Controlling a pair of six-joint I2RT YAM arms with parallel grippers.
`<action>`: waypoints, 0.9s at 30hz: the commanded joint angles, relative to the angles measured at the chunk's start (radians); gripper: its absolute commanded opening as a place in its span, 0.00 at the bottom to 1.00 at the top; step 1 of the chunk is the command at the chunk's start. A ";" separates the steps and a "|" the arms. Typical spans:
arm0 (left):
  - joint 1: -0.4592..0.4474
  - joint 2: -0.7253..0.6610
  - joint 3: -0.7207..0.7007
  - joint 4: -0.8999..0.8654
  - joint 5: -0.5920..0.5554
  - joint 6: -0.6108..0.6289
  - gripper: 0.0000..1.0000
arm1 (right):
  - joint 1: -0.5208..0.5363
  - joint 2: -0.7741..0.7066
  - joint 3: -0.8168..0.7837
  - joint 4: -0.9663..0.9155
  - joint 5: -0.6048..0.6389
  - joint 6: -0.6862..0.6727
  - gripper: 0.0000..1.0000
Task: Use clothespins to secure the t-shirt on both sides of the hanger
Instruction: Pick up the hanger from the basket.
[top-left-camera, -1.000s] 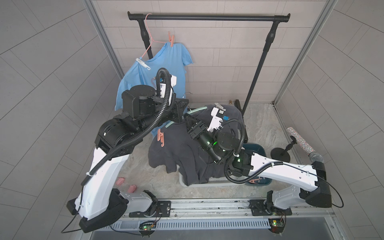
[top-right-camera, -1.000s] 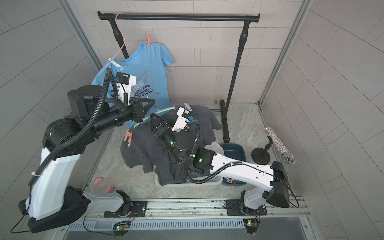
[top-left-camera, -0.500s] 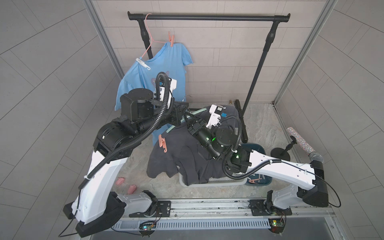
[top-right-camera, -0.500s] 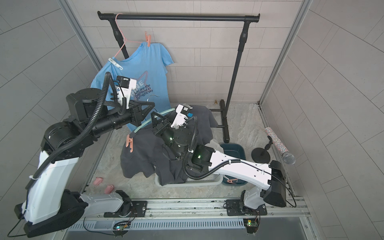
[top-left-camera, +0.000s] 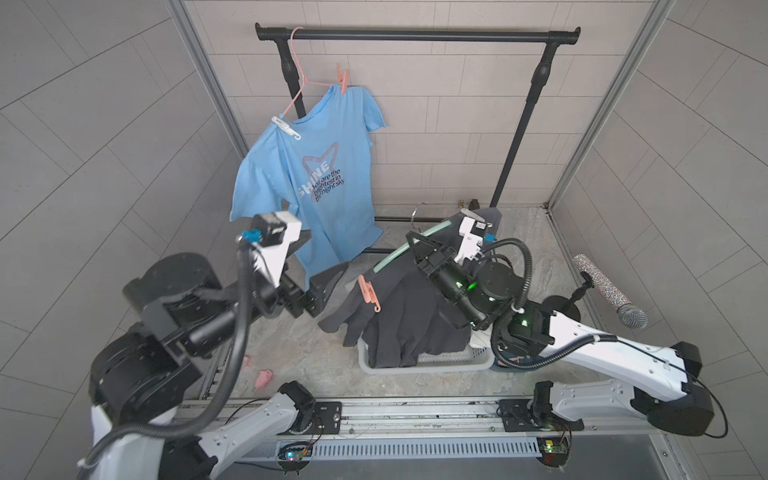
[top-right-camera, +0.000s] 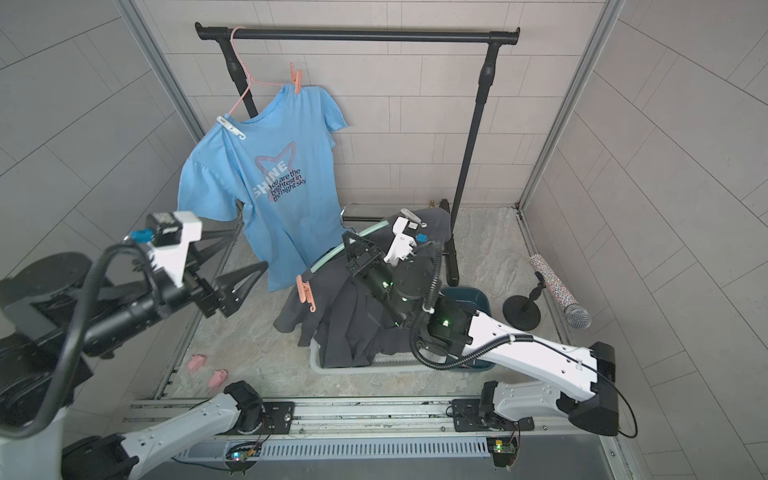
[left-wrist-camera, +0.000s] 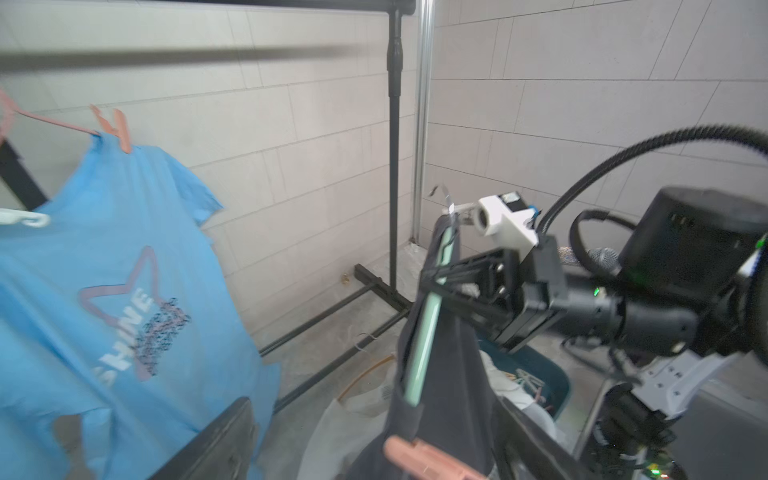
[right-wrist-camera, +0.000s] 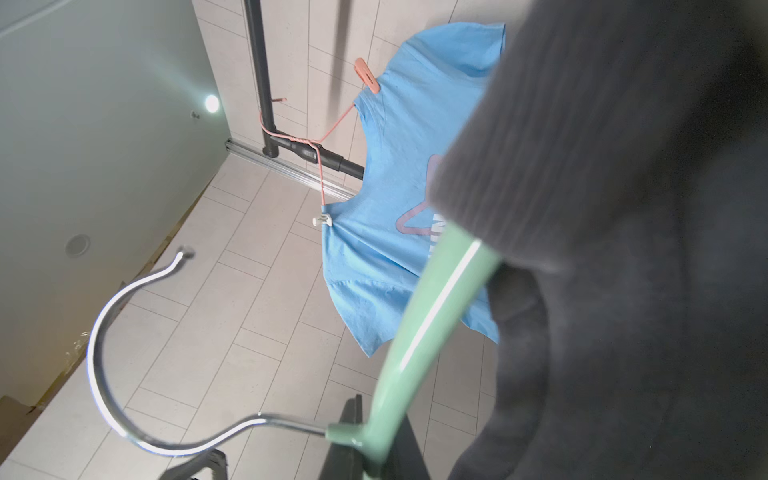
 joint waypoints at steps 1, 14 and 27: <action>-0.004 -0.112 -0.095 -0.120 -0.049 0.173 0.91 | -0.004 -0.114 -0.011 0.039 -0.006 -0.039 0.00; -0.004 -0.184 -0.507 0.162 0.169 0.222 0.86 | 0.005 -0.151 -0.017 0.032 -0.054 -0.010 0.00; -0.004 -0.130 -0.591 0.325 0.299 0.156 0.68 | 0.024 -0.120 0.011 0.042 -0.060 -0.016 0.00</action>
